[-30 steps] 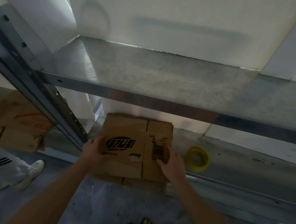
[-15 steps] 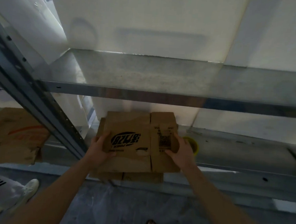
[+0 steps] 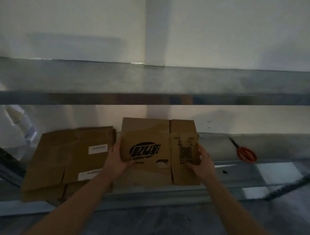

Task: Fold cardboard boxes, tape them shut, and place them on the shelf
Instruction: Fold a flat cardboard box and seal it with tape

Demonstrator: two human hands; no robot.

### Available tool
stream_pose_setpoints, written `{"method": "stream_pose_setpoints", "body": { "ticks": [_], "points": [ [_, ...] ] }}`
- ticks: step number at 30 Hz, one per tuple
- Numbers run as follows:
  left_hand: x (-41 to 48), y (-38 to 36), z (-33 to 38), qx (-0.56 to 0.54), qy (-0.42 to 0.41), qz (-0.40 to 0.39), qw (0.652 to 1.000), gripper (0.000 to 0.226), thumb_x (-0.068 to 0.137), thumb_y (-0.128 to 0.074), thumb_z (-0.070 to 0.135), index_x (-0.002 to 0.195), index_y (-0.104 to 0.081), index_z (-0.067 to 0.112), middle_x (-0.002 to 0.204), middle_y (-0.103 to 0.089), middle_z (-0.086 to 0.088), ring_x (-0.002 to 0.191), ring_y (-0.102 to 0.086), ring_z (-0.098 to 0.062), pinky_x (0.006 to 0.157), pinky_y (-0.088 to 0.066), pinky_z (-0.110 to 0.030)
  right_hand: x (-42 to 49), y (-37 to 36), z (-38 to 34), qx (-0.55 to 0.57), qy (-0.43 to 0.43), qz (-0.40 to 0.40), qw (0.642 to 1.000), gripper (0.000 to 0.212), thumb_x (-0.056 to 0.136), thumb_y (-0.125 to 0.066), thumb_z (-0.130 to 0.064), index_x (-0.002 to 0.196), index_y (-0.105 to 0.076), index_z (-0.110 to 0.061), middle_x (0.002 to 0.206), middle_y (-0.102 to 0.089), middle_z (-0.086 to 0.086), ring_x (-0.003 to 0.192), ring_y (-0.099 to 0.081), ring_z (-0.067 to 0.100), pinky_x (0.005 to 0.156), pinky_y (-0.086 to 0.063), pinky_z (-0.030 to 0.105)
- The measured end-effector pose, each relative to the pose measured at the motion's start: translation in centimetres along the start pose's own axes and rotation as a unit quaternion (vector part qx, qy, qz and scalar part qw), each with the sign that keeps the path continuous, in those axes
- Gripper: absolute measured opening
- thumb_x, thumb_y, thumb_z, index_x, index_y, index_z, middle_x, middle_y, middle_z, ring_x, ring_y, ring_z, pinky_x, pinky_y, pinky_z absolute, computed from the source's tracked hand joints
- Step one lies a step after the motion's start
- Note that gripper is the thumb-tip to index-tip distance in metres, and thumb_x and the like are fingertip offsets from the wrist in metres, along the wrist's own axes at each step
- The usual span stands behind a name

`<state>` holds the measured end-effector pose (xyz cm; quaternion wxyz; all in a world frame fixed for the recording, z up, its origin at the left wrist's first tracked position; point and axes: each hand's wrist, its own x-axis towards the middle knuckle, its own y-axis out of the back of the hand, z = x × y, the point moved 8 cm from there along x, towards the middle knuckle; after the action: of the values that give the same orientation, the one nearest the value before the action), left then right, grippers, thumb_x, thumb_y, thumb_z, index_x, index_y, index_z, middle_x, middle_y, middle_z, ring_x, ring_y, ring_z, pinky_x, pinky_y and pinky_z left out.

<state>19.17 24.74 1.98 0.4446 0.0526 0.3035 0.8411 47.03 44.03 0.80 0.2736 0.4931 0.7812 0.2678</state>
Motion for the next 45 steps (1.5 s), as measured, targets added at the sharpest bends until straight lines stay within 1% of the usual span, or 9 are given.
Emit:
{"method": "stream_pose_setpoints", "body": {
  "ticks": [7, 11, 14, 19, 23, 27, 36, 42, 45],
  "points": [
    [2.1, -10.5, 6.0, -0.007, 0.018, 0.029, 0.999, 0.109, 0.071, -0.084, 0.018, 0.152, -0.012, 0.013, 0.151, -0.029, -0.010, 0.139, -0.030, -0.028, 0.114, -0.028, -0.047, 5.7, 9.0, 7.7, 0.026, 0.021, -0.012, 0.999, 0.091, 0.079, -0.080, -0.016, 0.152, -0.027, -0.025, 0.146, -0.045, 0.004, 0.133, -0.044, 0.026, 0.108, -0.041, 0.045],
    [2.7, -13.7, 8.0, -0.142, 0.054, 0.042, 0.988, 0.096, 0.075, -0.076, -0.003, 0.150, -0.018, 0.014, 0.134, -0.039, 0.002, 0.124, -0.040, -0.014, 0.103, -0.040, -0.036, 8.3, 11.0, 9.5, 0.056, 0.034, -0.037, 0.997, 0.093, 0.077, -0.081, -0.015, 0.152, -0.027, -0.023, 0.142, -0.049, 0.002, 0.132, -0.044, 0.025, 0.108, -0.041, 0.046],
    [3.3, -14.6, 8.5, -0.213, 0.050, 0.046, 0.975, 0.089, 0.076, -0.071, -0.010, 0.142, -0.024, 0.026, 0.133, -0.047, -0.005, 0.124, -0.048, -0.024, 0.095, -0.049, -0.042, 9.5, 11.1, 10.2, 0.146, 0.015, -0.077, 0.986, 0.096, 0.074, -0.084, -0.013, 0.152, -0.028, -0.024, 0.129, -0.049, -0.013, 0.130, -0.044, 0.021, 0.110, -0.040, 0.047],
    [3.9, -15.7, 10.3, -0.235, 0.036, 0.037, 0.971, 0.082, 0.079, -0.065, -0.014, 0.138, -0.026, 0.028, 0.125, -0.055, -0.010, 0.112, -0.057, -0.023, 0.083, -0.056, -0.039, 11.0, 11.3, 11.3, 0.264, -0.013, -0.132, 0.955, 0.112, 0.054, -0.091, -0.054, 0.148, -0.033, -0.034, 0.140, -0.049, -0.007, 0.129, -0.048, 0.020, 0.107, -0.044, 0.051],
    [3.8, -16.6, 9.9, -0.253, 0.056, 0.033, 0.965, 0.083, 0.080, -0.058, -0.021, 0.141, -0.025, 0.024, 0.111, -0.062, -0.006, 0.096, -0.063, -0.014, 0.064, -0.058, -0.026, 11.9, 11.2, 12.1, 0.332, -0.056, -0.149, 0.930, 0.076, 0.086, -0.072, -0.033, 0.150, -0.031, -0.025, 0.142, -0.045, -0.001, 0.123, -0.048, 0.017, 0.086, -0.049, 0.027],
    [3.6, -17.5, 8.9, -0.255, 0.068, 0.004, 0.965, 0.085, 0.087, -0.055, -0.013, 0.149, -0.015, 0.031, 0.133, -0.049, -0.004, 0.118, -0.054, -0.021, 0.079, -0.055, -0.026, 12.7, 10.1, 13.2, 0.321, -0.077, -0.151, 0.932, 0.055, 0.098, -0.057, -0.027, 0.148, -0.034, -0.022, 0.139, -0.049, 0.006, 0.119, -0.052, 0.019, 0.075, -0.048, 0.023],
    [4.5, -18.5, 8.7, -0.299, 0.096, -0.010, 0.949, 0.088, 0.086, -0.067, 0.010, 0.151, -0.013, 0.036, 0.138, -0.046, 0.003, 0.122, -0.051, -0.020, 0.094, -0.052, -0.044, 13.3, 8.9, 13.5, 0.360, -0.105, -0.142, 0.916, 0.057, 0.097, -0.058, -0.029, 0.146, -0.031, -0.019, 0.136, -0.051, 0.008, 0.118, -0.055, 0.022, 0.098, -0.050, 0.042],
    [4.5, -18.7, 9.4, -0.321, 0.095, -0.009, 0.942, 0.106, 0.063, -0.088, 0.034, 0.147, -0.022, 0.041, 0.137, -0.050, 0.006, 0.122, -0.053, -0.018, 0.096, -0.051, -0.046, 13.3, 9.6, 12.5, 0.377, -0.085, -0.157, 0.909, 0.125, 0.044, -0.085, -0.070, 0.146, -0.030, -0.024, 0.134, -0.052, 0.001, 0.121, -0.053, 0.021, 0.104, -0.046, 0.047],
    [4.1, -19.1, 9.7, -0.348, 0.085, -0.016, 0.934, 0.108, 0.060, -0.086, 0.033, 0.147, -0.022, 0.042, 0.137, -0.052, 0.007, 0.122, -0.054, -0.017, 0.095, -0.052, -0.043, 13.0, 9.7, 12.6, 0.406, -0.081, -0.172, 0.894, 0.113, 0.056, -0.084, -0.061, 0.147, -0.030, -0.024, 0.131, -0.052, -0.003, 0.117, -0.053, 0.016, 0.094, -0.047, 0.037]
  ]
}}
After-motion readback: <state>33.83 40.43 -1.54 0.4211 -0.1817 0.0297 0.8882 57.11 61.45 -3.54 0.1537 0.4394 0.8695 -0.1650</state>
